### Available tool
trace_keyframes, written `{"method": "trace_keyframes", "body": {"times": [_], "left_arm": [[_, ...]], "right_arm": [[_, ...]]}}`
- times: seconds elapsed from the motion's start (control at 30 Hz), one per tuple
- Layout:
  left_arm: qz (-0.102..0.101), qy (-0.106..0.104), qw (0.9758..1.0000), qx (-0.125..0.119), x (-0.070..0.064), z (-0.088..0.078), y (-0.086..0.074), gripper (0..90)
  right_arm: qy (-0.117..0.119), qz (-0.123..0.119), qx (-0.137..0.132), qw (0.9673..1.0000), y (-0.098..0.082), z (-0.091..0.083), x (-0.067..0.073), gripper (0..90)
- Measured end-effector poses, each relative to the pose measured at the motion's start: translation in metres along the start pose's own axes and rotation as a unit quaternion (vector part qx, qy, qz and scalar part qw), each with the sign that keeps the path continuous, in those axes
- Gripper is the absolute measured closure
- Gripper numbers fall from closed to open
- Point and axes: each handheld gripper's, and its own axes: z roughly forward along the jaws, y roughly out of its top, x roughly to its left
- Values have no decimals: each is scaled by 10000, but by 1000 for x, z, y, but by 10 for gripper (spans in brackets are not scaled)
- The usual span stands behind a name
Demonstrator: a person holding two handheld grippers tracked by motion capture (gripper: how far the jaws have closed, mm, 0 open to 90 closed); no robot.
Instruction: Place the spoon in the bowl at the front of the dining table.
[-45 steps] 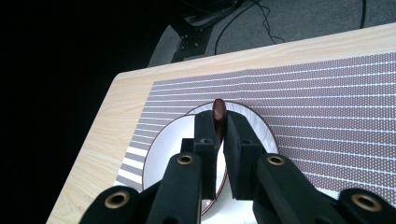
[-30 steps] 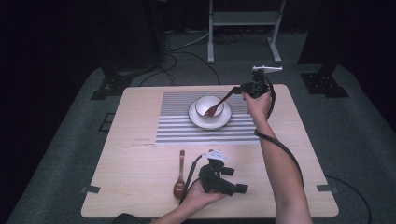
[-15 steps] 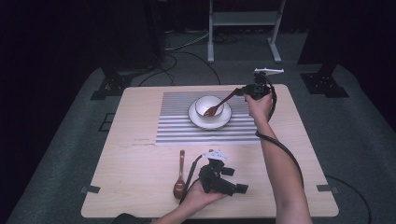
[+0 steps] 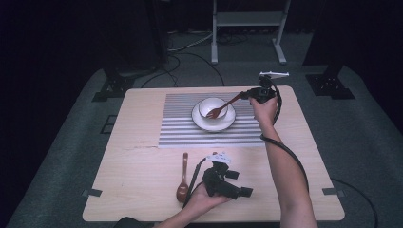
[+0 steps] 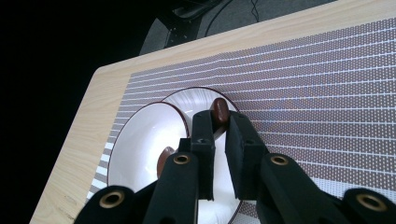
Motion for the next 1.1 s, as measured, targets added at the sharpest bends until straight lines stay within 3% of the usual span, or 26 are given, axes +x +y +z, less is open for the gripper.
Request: {"method": "trace_keyframes", "body": {"times": [0.43,1.1], "left_arm": [[-13,7,10000,-22,1,-1,1,62],[-3,28,10000,-43,1,-1,2,62]], "right_arm": [[40,44,78,10000,-3,4,-6,793],[304,-115,283,9991,-19,-9,-9,708]]}}
